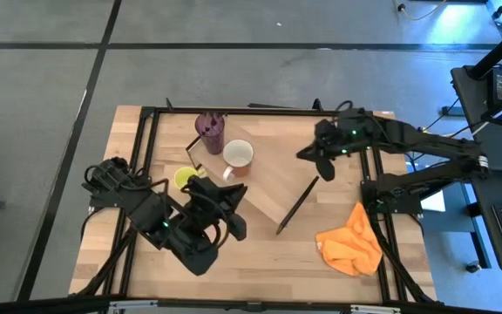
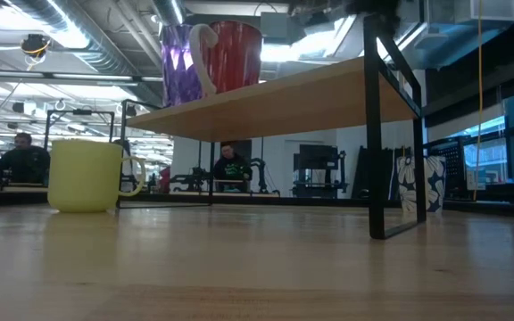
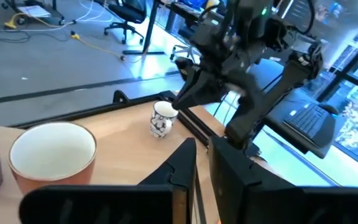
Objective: Stack small to large cups/mugs on shelf
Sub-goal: Put the blue mug on the shelf
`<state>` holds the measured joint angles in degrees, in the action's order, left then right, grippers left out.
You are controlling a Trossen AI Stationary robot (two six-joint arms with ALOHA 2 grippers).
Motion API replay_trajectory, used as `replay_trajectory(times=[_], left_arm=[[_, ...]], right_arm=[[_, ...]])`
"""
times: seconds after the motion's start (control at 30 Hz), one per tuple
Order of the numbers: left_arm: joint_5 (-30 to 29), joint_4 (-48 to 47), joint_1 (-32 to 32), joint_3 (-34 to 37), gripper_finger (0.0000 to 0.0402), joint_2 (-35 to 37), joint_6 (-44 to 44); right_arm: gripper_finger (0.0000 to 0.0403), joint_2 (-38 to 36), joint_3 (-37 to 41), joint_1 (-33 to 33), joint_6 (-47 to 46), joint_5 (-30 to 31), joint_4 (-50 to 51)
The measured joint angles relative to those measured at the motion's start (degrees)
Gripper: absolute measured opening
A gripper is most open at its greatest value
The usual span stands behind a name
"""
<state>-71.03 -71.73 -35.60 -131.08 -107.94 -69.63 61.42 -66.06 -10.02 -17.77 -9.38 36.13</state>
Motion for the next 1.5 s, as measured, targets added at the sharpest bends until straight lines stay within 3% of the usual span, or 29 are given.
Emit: replay_trajectory(times=[0.17,0.3,0.6,0.67,0.77,0.83,1.0,1.27,1.5], left_arm=[[1.13,-0.74,0.92,-0.22,0.0039,0.00,1.14],[5.73,-0.90,2.21,-0.22,0.0039,0.00,1.23],[12.31,-0.08,4.63,-0.22,0.0039,0.08,5.14],[13.20,-0.20,4.75,-0.22,0.0039,0.57,5.70],[14.42,-1.27,5.01,-0.20,0.0039,2.45,6.86],[15.07,-2.54,4.99,-0.20,0.0039,4.22,7.64],[15.18,-3.23,4.46,-0.20,0.0039,9.27,11.86],[14.90,-4.27,0.91,-0.20,0.0039,14.95,17.58],[11.58,-12.08,-1.84,-0.20,0.0039,17.87,14.19]], right_arm=[[0.0024,-3.76,0.00,0.00,-3.50,12.92,15.61],[0.0038,-5.31,0.00,0.00,-7.56,21.41,22.54],[0.0140,-5.39,0.00,-2.29,-13.82,31.58,30.30],[0.0162,-4.92,0.01,-5.96,-15.67,30.54,31.29],[0.0183,-3.03,0.02,-13.20,-15.52,24.24,33.33],[0.0189,-1.01,0.02,-17.68,-12.85,19.75,33.47],[0.0187,4.19,0.02,-24.37,-8.12,15.97,33.45],[0.0185,13.94,0.04,-29.75,-4.45,11.88,33.36],[0.0185,19.77,0.09,-29.73,-4.42,11.97,30.48]])
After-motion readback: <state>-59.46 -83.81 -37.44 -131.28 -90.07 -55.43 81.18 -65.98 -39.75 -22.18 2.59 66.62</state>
